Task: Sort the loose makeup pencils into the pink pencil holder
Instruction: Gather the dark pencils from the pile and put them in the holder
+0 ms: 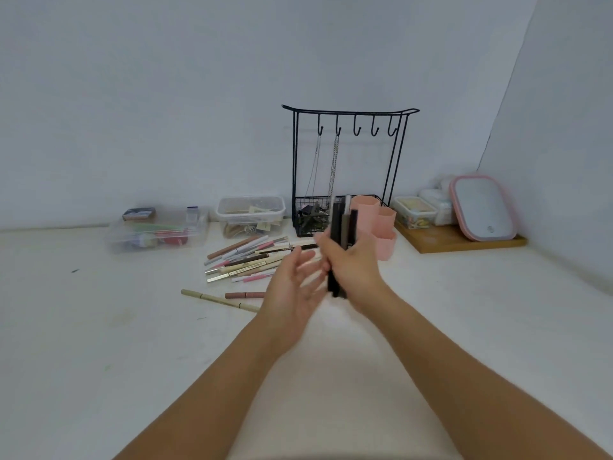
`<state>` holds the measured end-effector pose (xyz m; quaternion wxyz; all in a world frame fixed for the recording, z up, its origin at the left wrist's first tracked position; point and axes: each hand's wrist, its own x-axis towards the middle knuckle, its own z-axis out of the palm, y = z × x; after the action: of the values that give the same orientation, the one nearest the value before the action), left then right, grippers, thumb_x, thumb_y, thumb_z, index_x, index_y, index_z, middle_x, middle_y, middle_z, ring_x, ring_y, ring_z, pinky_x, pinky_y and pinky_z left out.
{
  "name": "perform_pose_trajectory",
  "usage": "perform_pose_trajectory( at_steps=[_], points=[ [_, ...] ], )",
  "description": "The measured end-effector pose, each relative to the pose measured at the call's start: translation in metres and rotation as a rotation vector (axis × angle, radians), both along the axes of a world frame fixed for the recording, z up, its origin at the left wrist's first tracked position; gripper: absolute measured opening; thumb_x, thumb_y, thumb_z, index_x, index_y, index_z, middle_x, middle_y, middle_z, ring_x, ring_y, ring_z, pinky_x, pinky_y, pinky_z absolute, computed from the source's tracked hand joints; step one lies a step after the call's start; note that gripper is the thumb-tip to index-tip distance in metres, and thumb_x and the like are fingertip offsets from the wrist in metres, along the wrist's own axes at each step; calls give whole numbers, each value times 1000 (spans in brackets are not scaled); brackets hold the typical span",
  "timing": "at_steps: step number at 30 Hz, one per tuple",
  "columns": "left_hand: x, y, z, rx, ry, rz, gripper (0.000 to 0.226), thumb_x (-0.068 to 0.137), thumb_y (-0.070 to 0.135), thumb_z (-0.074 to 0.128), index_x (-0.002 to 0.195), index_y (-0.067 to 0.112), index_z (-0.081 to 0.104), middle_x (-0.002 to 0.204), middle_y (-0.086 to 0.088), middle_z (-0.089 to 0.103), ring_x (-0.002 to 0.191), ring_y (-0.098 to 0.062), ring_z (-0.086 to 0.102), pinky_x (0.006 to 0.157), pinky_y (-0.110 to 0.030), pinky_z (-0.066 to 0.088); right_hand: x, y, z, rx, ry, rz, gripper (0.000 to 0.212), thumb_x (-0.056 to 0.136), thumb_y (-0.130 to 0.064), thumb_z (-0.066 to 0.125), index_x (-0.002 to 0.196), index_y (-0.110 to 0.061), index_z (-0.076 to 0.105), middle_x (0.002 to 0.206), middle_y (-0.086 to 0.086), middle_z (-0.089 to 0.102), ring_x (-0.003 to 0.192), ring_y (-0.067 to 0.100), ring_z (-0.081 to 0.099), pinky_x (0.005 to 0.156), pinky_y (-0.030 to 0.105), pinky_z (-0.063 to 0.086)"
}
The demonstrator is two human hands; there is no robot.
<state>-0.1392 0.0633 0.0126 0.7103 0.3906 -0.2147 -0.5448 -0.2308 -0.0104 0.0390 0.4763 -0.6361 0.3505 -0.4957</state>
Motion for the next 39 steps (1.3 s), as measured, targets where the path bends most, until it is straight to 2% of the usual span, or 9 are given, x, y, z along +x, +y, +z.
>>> perform_pose_trajectory(
  at_steps=[3, 7, 11, 17, 23, 28, 31, 35, 39],
  points=[
    [6, -8, 4, -18, -434, 205, 23, 105, 33, 50, 112, 19, 66, 116, -3, 72, 117, -24, 66, 101, -42, 53, -40, -60, -2, -179, 280, -168, 12, 89, -18, 65, 82, -10, 59, 66, 7, 54, 59, 22, 51, 56, 33, 44],
    [22, -15, -6, -118, -671, 398, 18, 105, 21, 52, 110, 12, 67, 104, -3, 74, 103, -15, 70, 96, -39, 56, -75, -127, -22, -171, 667, -184, 8, 85, -22, 66, 86, -16, 61, 78, 5, 67, 73, 25, 63, 57, 31, 46],
    [31, -15, -30, -125, -705, 435, 16, 102, 24, 58, 94, 34, 68, 94, 5, 74, 90, -13, 67, 69, -45, 61, -78, -158, -32, -116, 772, -124, 20, 76, -34, 72, 85, -17, 66, 82, 5, 72, 79, 26, 68, 66, 36, 53],
    [36, -13, -33, -145, -717, 424, 27, 102, 22, 59, 87, 42, 68, 96, 1, 71, 86, -9, 64, 63, -44, 62, -87, -132, -32, -171, 809, -167, 18, 75, -28, 68, 65, -21, 55, 61, -1, 58, 62, 24, 59, 50, 28, 42],
    [36, -14, -34, -125, -746, 413, 22, 99, 25, 62, 86, 42, 69, 95, 1, 73, 89, -15, 65, 67, -50, 62, -103, -87, -30, -105, 815, -137, 21, 75, -24, 70, 66, -16, 53, 63, 2, 55, 60, 23, 53, 53, 29, 40],
    [35, -14, -36, -137, -760, 402, 28, 100, 22, 63, 85, 44, 69, 97, 0, 71, 91, -15, 64, 64, -52, 63, -115, -50, -4, -70, 570, -162, 13, 83, -12, 64, 72, -15, 57, 61, 3, 53, 53, 20, 50, 53, 34, 45],
    [33, -15, -34, -139, -773, 403, 27, 100, 23, 63, 85, 44, 69, 95, 4, 71, 92, -15, 65, 66, -54, 63, -120, -55, 24, 6, 150, -225, 19, 88, -14, 66, 72, -11, 56, 57, 8, 53, 50, 21, 48, 55, 36, 46],
    [35, -16, -36, -129, -775, 395, 19, 98, 27, 63, 87, 42, 69, 93, 6, 72, 91, -17, 64, 69, -54, 63, -111, -79, 66, 137, -352, -72, 25, 92, -23, 69, 78, -14, 51, 59, 3, 49, 52, 17, 49, 55, 30, 49],
    [35, -16, -38, -153, -821, 388, 18, 100, 23, 62, 88, 35, 68, 98, -1, 70, 96, -19, 66, 61, -32, 59, -86, -120, 70, 206, -395, -152, 24, 91, -24, 70, 79, -13, 53, 61, 3, 52, 51, 15, 51, 60, 33, 50]
  ],
)
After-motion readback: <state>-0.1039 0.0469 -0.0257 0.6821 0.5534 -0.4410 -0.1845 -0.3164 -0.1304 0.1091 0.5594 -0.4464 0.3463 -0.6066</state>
